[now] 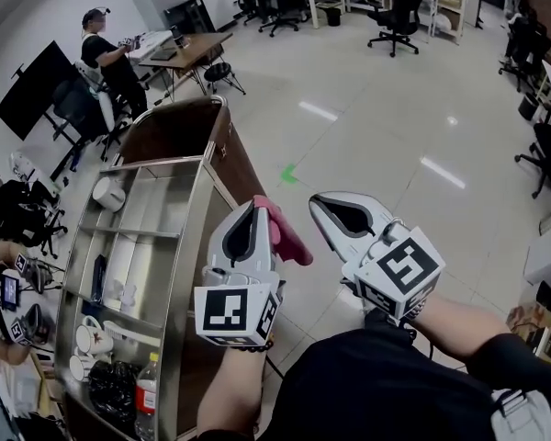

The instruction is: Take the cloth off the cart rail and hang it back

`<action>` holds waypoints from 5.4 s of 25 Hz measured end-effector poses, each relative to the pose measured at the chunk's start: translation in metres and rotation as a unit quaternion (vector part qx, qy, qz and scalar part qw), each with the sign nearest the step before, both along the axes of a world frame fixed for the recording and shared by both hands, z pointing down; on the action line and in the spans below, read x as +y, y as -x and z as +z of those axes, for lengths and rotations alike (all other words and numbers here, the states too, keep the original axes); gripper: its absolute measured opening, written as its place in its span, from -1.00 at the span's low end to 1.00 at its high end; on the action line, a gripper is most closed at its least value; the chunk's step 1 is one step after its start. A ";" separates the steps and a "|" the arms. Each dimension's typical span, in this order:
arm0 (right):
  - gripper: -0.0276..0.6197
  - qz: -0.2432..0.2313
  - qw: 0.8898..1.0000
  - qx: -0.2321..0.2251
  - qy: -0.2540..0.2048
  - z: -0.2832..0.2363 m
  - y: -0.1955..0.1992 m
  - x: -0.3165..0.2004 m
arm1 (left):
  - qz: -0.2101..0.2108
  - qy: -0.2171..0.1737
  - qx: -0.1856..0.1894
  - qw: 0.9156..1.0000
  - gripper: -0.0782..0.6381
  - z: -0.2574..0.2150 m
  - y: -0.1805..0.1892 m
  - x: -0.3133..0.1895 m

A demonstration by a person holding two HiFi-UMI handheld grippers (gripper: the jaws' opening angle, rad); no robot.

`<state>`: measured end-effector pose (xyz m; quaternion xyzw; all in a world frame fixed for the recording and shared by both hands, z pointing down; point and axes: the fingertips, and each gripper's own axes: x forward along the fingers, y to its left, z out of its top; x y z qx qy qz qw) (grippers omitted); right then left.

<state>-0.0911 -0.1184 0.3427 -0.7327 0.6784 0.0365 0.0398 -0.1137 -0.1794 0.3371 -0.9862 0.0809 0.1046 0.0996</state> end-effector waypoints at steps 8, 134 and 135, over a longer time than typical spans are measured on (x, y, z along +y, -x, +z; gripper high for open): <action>-0.94 -0.054 0.997 0.036 -0.031 -0.011 -0.085 -0.015 | -0.055 0.007 0.005 0.998 -0.76 -0.011 -0.072 -0.012; -0.94 -0.452 0.891 -0.027 -0.030 -0.034 -0.542 -0.527 | -0.536 0.385 -0.046 0.750 -0.76 0.121 -0.252 -0.654; -0.94 -0.455 0.890 -0.026 -0.030 -0.036 -0.538 -0.526 | -0.542 0.393 -0.044 0.741 -0.76 0.131 -0.247 -0.651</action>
